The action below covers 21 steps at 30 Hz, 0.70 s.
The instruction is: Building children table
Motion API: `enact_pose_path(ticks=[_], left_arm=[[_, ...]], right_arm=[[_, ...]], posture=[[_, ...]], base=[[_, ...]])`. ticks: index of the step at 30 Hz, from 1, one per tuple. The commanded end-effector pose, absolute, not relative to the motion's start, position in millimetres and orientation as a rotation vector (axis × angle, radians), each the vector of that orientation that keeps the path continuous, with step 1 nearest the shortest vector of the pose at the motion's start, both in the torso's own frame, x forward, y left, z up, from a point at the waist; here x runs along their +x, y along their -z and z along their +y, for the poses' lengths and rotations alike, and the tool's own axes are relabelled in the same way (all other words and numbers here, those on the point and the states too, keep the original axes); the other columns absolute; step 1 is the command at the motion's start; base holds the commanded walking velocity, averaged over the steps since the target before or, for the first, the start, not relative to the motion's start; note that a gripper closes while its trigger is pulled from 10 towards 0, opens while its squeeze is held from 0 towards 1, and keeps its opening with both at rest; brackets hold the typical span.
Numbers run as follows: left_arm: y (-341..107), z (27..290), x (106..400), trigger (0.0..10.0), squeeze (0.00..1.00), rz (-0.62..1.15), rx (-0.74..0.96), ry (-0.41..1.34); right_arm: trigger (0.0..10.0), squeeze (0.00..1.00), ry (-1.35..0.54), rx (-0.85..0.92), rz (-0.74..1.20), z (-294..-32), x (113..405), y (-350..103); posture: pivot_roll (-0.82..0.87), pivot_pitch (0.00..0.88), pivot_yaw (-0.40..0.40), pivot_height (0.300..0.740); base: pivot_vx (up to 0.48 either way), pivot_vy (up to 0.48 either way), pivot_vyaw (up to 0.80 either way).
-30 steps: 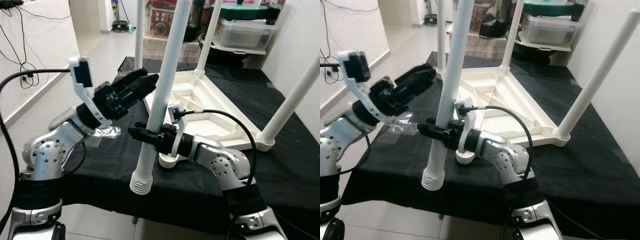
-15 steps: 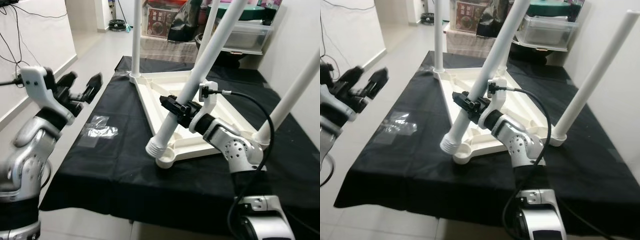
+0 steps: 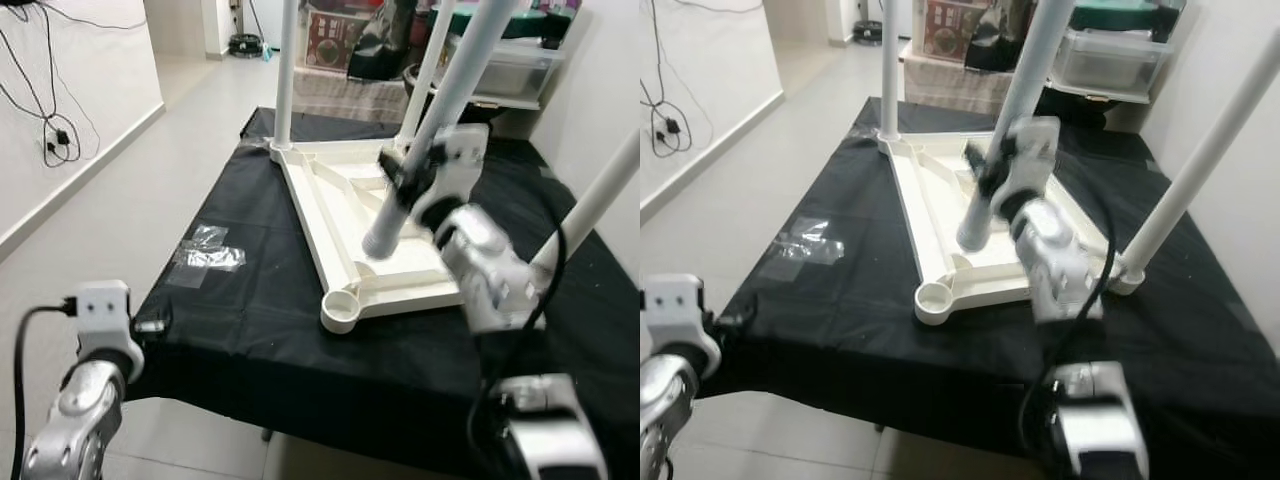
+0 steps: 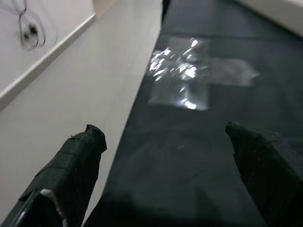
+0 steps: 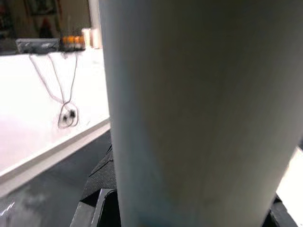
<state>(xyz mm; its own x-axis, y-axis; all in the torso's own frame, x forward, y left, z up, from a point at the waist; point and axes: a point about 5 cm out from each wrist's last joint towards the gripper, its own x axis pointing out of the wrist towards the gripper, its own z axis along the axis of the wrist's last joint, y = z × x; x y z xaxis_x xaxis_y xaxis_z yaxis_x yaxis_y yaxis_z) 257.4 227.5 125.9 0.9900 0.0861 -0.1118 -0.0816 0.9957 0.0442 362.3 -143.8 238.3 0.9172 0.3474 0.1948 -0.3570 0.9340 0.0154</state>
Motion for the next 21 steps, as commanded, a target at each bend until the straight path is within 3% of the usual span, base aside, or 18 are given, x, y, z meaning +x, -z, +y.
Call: enact_pose_path(ticks=[1, 21], left_arm=[[-120.7, 219.2, 253.0, 10.0, 0.00, 0.119, 0.071, -0.040], [-106.8, 182.6, 232.5, 10.0, 0.00, 0.113, 0.081, 0.127]], right_arm=[[10.0, 0.00, -0.430, 0.026, -0.218, -139.2, 355.4, -238.0], [10.0, 0.00, -0.553, 0.048, -0.154, -116.6, 341.2, -208.7]], posture=[[0.04, 0.000, -0.085, 0.740], [0.05, 0.000, -0.099, 0.740]], base=[[0.000, 0.000, 0.00], [0.000, 0.000, 0.00]])
